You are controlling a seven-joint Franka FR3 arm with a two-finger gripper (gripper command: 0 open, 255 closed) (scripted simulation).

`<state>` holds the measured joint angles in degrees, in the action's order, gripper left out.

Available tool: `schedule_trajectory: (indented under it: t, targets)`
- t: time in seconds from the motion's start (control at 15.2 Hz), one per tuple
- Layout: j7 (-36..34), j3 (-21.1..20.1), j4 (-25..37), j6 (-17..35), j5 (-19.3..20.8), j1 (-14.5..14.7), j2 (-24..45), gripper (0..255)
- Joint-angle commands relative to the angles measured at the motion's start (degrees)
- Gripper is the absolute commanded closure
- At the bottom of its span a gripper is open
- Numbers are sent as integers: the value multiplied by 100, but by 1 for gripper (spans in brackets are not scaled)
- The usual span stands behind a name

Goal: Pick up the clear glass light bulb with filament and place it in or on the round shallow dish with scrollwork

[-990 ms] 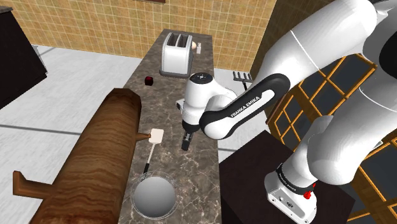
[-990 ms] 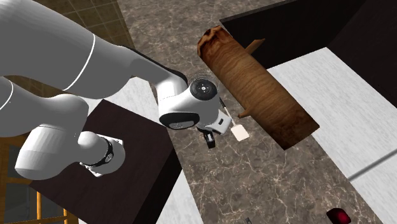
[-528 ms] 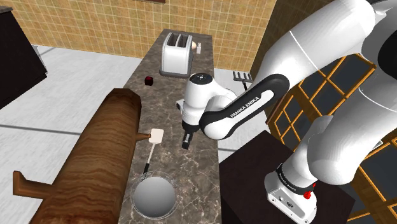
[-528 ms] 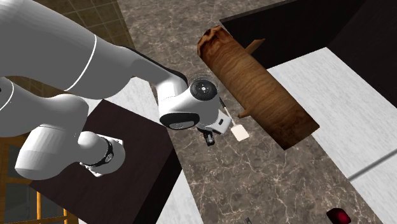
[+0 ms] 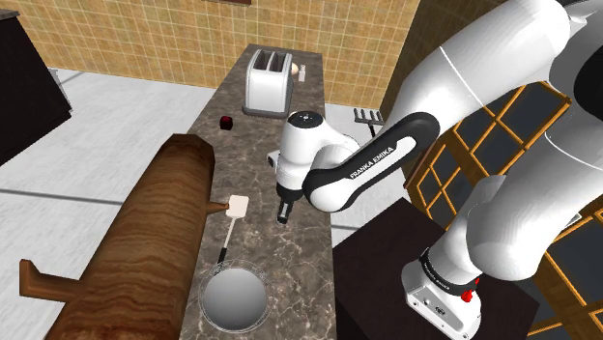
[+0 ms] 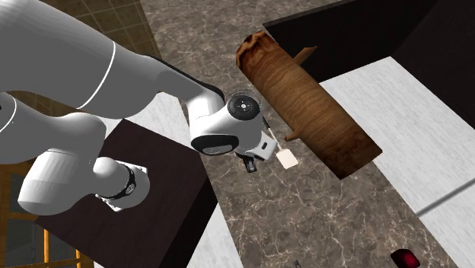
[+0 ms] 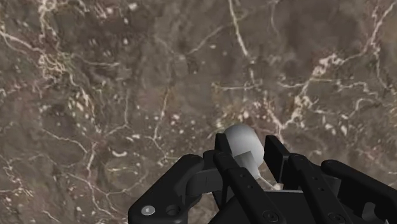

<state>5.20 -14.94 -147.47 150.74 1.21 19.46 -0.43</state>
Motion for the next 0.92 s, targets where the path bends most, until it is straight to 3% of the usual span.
schedule_trajectory:
  t: [0.0,0.86]
  targets:
    - [1,0,-1,1,0,0,1,255]
    - [286,38,258,-1137,-377,57,-904,255]
